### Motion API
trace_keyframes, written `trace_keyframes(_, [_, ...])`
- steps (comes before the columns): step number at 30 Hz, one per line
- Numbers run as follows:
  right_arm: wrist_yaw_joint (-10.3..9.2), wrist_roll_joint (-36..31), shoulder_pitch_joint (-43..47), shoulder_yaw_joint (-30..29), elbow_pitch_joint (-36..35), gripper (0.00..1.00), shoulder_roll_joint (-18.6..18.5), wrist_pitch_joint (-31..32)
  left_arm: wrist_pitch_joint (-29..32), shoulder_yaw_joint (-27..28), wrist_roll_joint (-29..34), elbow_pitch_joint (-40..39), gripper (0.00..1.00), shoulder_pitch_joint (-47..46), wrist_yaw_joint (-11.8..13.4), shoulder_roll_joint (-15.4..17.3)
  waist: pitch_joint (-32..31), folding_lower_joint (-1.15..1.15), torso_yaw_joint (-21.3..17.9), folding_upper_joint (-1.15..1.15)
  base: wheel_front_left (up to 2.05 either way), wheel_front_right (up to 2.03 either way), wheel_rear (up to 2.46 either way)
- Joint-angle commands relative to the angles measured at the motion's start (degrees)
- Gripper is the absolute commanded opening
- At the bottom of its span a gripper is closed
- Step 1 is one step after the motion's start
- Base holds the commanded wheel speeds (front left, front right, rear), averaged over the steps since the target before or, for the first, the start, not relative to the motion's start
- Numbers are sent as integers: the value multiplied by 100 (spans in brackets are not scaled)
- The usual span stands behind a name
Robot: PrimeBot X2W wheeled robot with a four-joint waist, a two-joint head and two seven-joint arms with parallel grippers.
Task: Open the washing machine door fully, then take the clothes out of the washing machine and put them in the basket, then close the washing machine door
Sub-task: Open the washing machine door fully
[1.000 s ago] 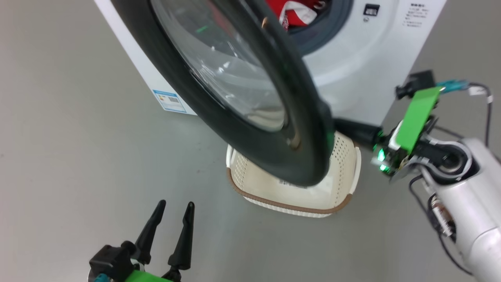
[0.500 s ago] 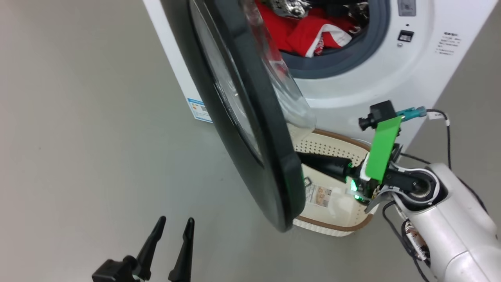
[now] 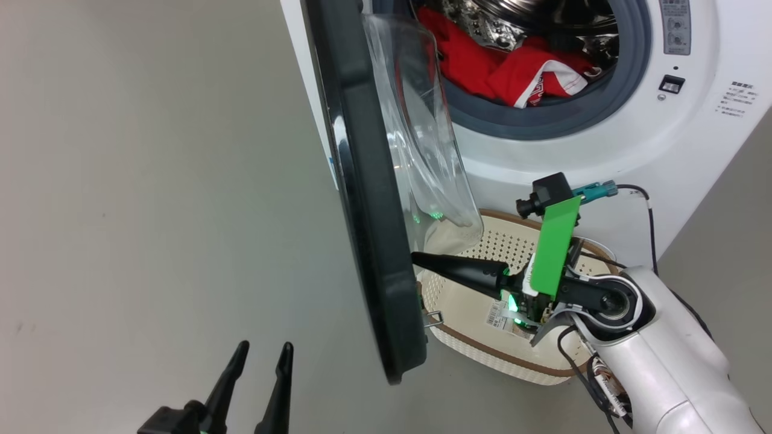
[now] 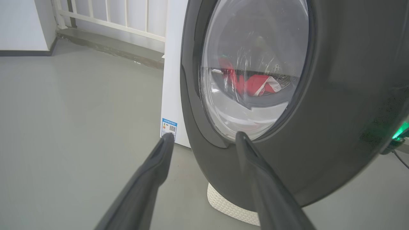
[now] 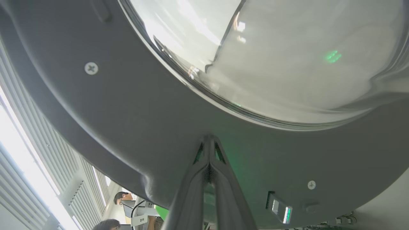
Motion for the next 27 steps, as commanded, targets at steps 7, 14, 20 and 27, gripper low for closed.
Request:
trace_keyframes(7, [45, -52, -5, 230, -152, 0, 244, -25, -52, 323, 55, -204, 100, 3, 88, 63, 24, 0, 64, 0, 0, 0, 0])
trace_keyframes(14, [45, -23, -34, 354, -151, 0, 266, -99, -52, 348, 33, -256, 100, 11, 130, 63, 36, 0, 74, 0, 0, 0, 0])
trace_keyframes(20, [45, 14, 14, 422, -193, 0, 269, -243, -52, 355, 39, -266, 100, 36, 139, 63, -13, 0, 58, 0, 0, 0, 0])
trace_keyframes(27, [45, -188, 214, 289, -246, 100, 270, -455, -52, 332, 89, -222, 100, 21, 109, 63, -91, 0, 9, 0, 0, 0, 0])
